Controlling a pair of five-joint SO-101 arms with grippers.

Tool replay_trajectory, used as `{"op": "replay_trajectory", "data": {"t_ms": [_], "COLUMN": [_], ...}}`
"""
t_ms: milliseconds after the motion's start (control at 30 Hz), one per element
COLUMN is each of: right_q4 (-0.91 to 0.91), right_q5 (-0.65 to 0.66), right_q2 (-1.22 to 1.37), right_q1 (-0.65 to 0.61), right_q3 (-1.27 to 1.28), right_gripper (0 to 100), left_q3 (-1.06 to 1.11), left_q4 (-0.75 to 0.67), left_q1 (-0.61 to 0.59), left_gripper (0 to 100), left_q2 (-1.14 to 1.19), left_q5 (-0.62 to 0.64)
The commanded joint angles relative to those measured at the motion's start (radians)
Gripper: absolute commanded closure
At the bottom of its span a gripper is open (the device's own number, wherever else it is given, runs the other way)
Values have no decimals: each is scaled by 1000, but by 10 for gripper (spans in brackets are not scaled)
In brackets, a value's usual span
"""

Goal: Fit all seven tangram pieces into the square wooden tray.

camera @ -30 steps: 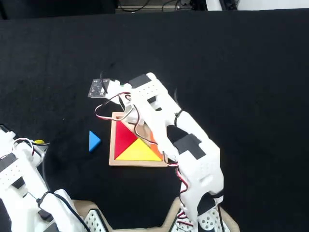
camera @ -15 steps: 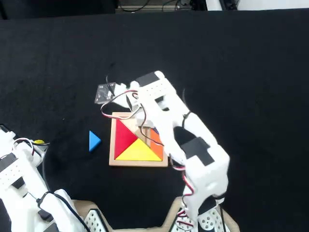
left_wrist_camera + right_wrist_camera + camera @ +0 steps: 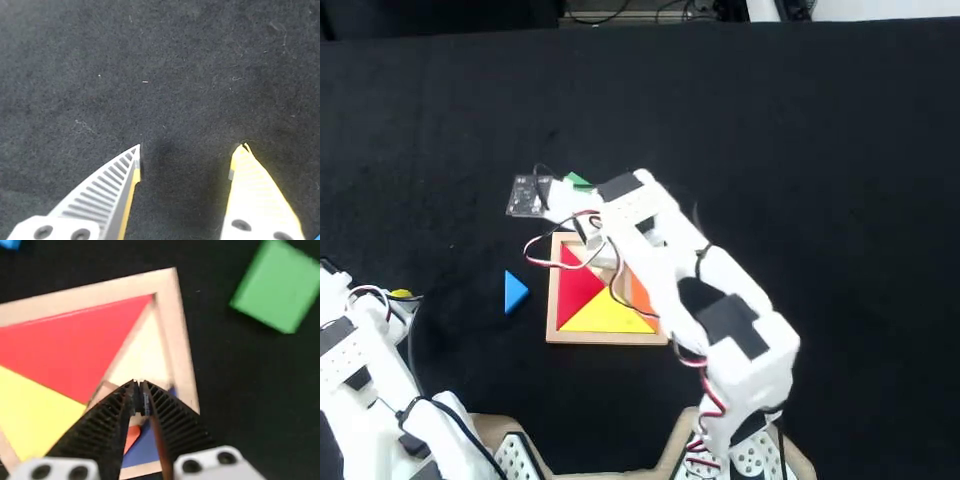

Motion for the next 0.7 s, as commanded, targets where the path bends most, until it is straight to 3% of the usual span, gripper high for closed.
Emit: {"op": "replay_trajectory", "data": {"t_ms": [0, 467, 667], "right_q4": [63, 83, 72], "right_q5": [-5, 127, 109], "right_q2": [15, -110, -214], "right_q1": [-29, -17, 26], "right_q3": [-93, 91, 110], "right_gripper": [987, 988, 988], "left_q3": [1, 1, 1], "left_q4": [-20, -20, -20], "left_q1": [13, 13, 21], "left_gripper": [716, 716, 716], "left_q2": [-11, -11, -11], "left_q5": [2, 2, 3]}}
